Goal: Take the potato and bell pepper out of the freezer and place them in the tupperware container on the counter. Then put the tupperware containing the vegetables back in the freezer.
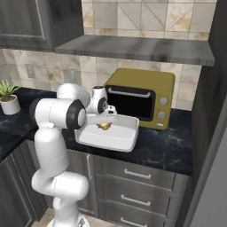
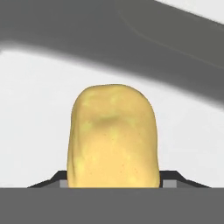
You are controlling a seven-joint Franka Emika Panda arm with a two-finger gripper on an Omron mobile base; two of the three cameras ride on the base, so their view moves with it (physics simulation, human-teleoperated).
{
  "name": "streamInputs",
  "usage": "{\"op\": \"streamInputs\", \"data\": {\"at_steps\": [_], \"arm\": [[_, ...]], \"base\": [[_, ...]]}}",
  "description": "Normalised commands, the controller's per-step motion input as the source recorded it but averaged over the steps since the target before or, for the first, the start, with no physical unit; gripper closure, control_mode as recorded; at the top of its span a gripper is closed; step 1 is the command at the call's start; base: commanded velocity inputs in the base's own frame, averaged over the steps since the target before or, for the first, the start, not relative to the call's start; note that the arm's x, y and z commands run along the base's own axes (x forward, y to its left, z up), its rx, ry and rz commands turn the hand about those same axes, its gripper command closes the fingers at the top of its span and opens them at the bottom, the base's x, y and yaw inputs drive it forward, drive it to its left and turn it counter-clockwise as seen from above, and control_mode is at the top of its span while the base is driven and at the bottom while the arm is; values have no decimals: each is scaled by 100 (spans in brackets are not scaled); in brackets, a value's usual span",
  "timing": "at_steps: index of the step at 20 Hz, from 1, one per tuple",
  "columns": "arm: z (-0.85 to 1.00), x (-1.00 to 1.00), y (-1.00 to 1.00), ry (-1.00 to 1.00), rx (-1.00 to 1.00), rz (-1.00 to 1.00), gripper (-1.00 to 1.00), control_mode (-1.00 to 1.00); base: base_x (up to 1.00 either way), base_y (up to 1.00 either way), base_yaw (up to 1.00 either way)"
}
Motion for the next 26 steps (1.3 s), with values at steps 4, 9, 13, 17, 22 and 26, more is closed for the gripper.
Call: {"op": "streamInputs", "data": {"at_steps": [4, 9, 13, 17, 22, 26], "arm": [[-29, 21, 0, 0, 0, 3, 100, -100], [-25, 7, 0, 0, 0, 3, -100, -100], [-22, 0, 0, 0, 0, 2, -100, -100], [-9, 0, 0, -8, 0, 4, -100, -100], [2, -15, 0, -20, 1, 6, -100, -100], [16, -44, 0, -26, 3, 7, -100, -100]], "base": [[0, 0, 0], [0, 0, 0], [0, 0, 0], [0, 0, 0], [0, 0, 0], [0, 0, 0]]}}
